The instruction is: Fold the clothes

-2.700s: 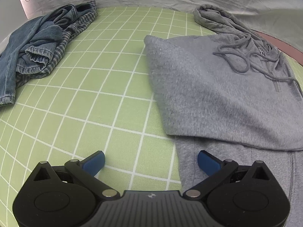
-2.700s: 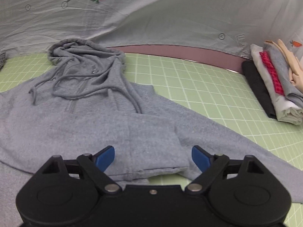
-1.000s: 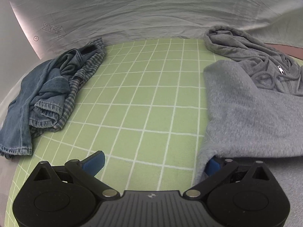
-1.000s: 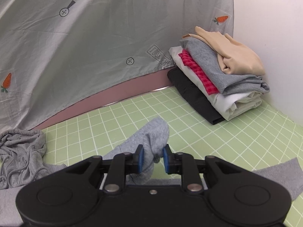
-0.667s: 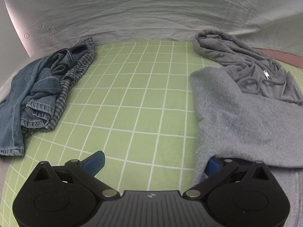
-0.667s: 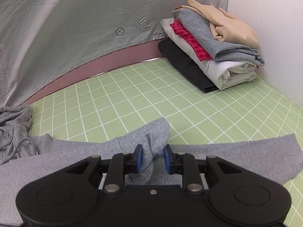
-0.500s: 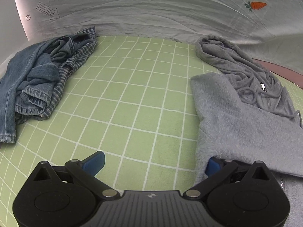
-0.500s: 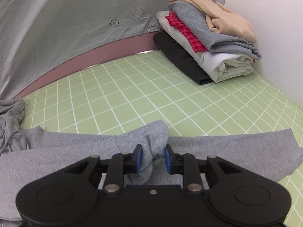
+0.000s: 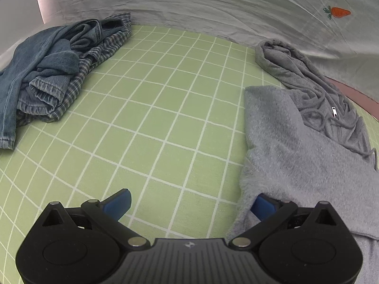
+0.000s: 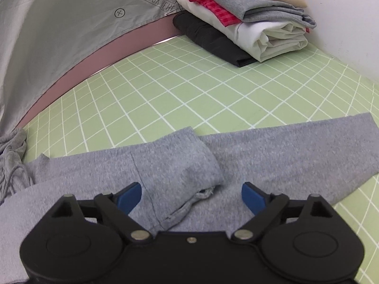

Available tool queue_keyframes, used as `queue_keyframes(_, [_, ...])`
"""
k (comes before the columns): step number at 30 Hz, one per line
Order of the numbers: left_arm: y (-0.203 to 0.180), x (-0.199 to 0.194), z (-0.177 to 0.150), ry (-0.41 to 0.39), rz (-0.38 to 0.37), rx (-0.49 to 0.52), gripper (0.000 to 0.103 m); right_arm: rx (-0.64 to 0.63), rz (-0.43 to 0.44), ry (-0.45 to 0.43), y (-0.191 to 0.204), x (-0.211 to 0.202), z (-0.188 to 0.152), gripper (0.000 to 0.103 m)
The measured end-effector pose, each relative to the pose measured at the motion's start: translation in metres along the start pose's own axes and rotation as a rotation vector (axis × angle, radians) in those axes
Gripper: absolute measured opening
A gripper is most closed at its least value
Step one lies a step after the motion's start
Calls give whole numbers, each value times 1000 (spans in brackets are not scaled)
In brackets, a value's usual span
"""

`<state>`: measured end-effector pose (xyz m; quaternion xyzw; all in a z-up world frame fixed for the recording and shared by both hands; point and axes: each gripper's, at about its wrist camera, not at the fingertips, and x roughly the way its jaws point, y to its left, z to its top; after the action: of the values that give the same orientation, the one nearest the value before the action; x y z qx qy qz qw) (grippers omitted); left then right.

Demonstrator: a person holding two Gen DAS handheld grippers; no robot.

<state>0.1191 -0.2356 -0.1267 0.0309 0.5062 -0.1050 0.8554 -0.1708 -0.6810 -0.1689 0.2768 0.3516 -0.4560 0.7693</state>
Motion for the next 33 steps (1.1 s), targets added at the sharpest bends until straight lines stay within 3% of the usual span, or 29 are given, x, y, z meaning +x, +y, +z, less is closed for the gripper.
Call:
queue_keyframes(2, [-3,-2,-1,-6,10,17,103,-29,6,-4,3,-1,-3,86])
queue_keyframes(4, [-5,-4,-2,-8,9,32,103,-48,28,-8,5,-2,-4,73])
queue_keyframes(6, [-6,-6,-3,-10,9,39,103,-46,62,-17,5,-4,-3,43])
queue_keyframes(8, [-6,-9,-3,-14,9,43,103,-50,82,-24,5,-6,-1,22])
queue_keyframes(9, [-5,-10,-3,-17,8,41,103,-49,95,-34,6,-9,1,18])
queue_keyframes(16, [-2,-20,-9,-32,7,23,103,-49,205,-109,26,-38,10,14])
queue_keyframes(22, [6,-26,-22,-19,-3,-4,103,-110,435,-99,84,-68,-1,14])
queue_keyframes(25, [10,-31,-29,-17,-9,-19,103,-162,588,-19,117,-81,-25,21])
queue_keyframes(27, [13,-37,-35,-25,-12,-31,103,-243,601,2,134,-91,-41,49])
queue_keyframes(31, [15,-52,-46,-42,-10,-32,103,-312,555,-36,132,-111,-54,69])
queue_keyframes(33, [12,-58,-50,-52,-9,-22,103,-275,534,-71,116,-117,-53,102])
